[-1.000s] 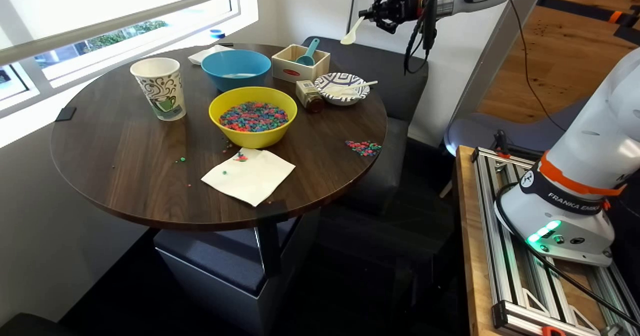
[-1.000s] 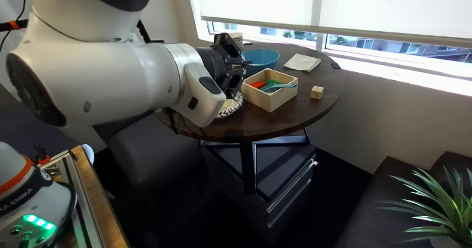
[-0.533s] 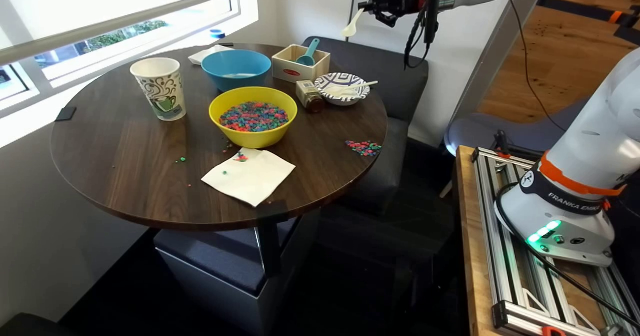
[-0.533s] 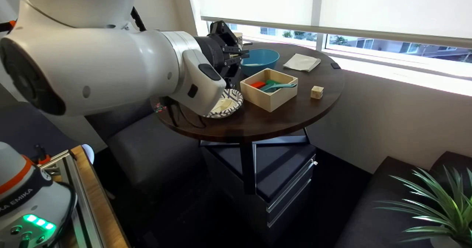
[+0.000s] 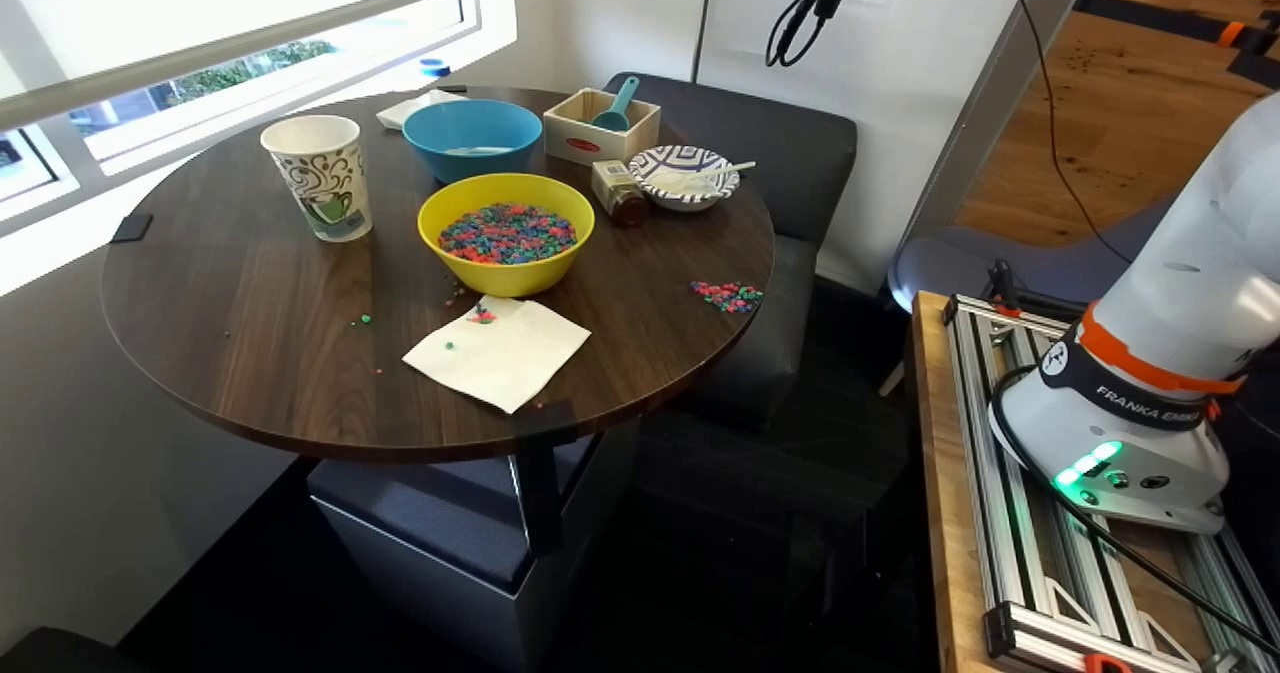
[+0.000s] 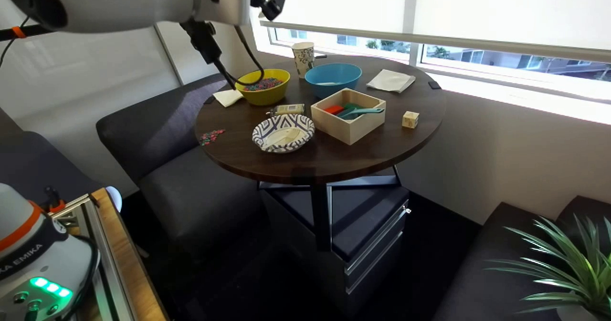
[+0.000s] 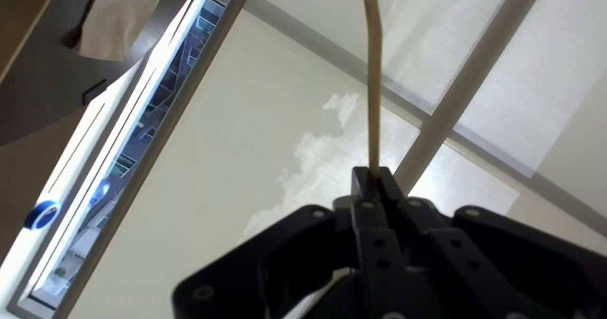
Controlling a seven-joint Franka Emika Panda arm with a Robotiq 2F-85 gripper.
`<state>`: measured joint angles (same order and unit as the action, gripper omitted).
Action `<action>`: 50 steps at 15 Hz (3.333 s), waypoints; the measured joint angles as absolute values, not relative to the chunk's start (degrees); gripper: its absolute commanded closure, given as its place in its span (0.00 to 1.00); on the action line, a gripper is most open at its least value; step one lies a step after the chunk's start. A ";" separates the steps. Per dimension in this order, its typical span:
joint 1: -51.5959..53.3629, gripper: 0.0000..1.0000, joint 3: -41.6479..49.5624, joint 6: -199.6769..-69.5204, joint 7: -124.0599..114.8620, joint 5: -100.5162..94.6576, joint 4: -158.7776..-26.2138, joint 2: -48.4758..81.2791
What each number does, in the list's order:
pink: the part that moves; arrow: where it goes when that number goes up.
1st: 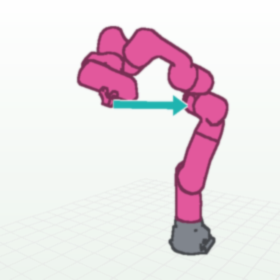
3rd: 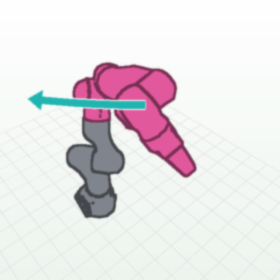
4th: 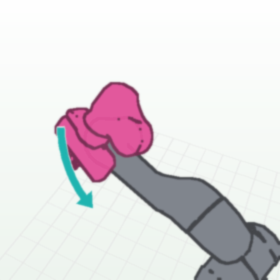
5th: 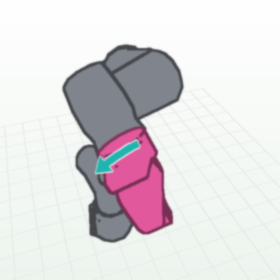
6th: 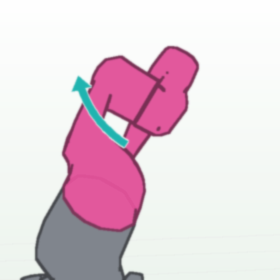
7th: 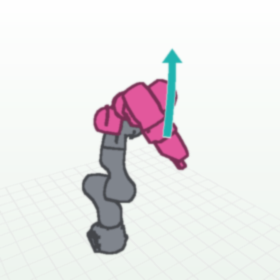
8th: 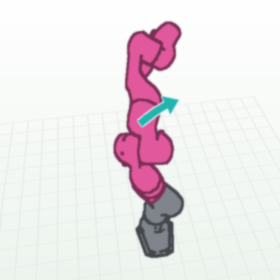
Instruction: Put the spoon inside the yellow bowl
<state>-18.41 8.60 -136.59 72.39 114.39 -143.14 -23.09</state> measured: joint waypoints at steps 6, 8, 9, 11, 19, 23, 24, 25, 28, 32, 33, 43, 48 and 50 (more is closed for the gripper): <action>-16.49 0.99 1.65 -141.43 78.91 117.71 -143.91 -27.08; -16.51 0.99 1.89 -141.43 79.17 117.67 -144.00 -27.05; -16.52 0.99 1.65 -141.95 79.57 117.76 -143.88 -27.03; -16.48 0.99 -0.05 -144.43 82.07 119.44 -143.50 -27.01; -15.73 0.99 -13.29 -153.94 96.10 123.80 -142.29 -26.03; -16.15 0.96 -16.93 -153.94 103.55 128.62 -141.65 -24.60; -16.25 0.99 -16.95 -153.94 103.77 128.64 -141.55 -24.35; -16.38 0.99 -16.95 -153.94 103.92 128.64 -141.47 -24.22; -16.94 0.99 -17.84 -157.19 103.95 129.12 -140.79 -22.26; -18.70 0.99 -21.69 -160.29 108.14 135.99 -137.56 -13.46; -19.27 0.99 -22.50 -160.77 110.27 138.47 -136.25 -10.89; -24.03 0.99 -23.17 -170.87 117.22 143.73 -122.60 2.05; -21.10 0.99 -23.38 -171.44 118.31 143.73 -120.66 3.23; -20.04 0.99 -23.27 -172.89 120.47 143.73 -120.08 3.70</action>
